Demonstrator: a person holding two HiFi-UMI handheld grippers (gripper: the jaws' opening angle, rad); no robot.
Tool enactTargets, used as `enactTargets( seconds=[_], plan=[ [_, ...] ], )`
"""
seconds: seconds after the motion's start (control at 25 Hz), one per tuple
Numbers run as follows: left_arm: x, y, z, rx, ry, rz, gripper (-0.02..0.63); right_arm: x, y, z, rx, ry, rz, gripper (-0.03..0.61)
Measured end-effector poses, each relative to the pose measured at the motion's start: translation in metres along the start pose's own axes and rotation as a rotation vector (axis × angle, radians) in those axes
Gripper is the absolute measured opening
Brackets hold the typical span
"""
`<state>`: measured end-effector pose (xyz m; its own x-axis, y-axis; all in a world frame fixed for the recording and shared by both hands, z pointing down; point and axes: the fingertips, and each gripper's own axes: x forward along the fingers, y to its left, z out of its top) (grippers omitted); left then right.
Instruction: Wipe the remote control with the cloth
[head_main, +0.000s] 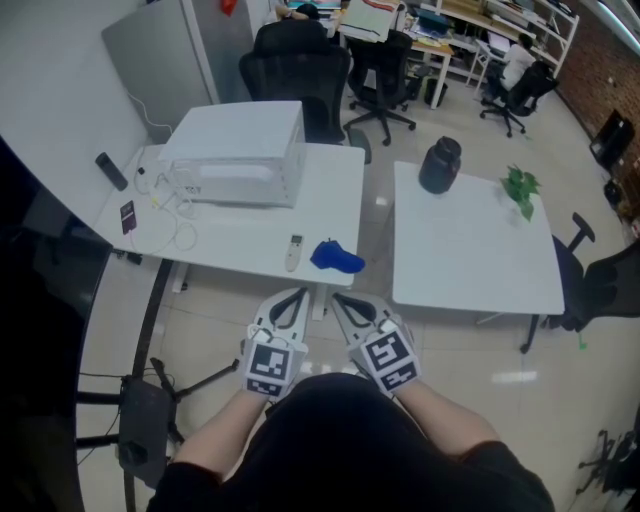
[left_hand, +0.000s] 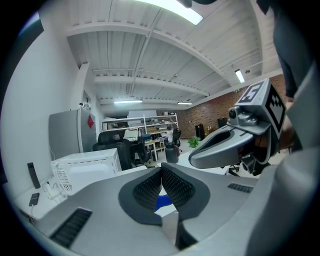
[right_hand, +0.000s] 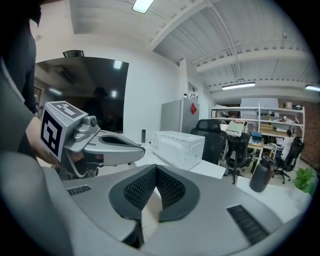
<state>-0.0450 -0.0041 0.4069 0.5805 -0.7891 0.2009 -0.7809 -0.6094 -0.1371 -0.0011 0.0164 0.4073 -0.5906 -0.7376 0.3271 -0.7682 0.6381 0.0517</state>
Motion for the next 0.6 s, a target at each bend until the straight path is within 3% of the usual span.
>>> enactTargets(
  seconds=[0.6],
  plan=[
    [0.0044, 0.0025, 0.0015, 0.002, 0.002, 0.005, 0.000, 0.0047, -0.0039, -0.0022, -0.034, 0.008, 0.008, 0.009]
  ],
)
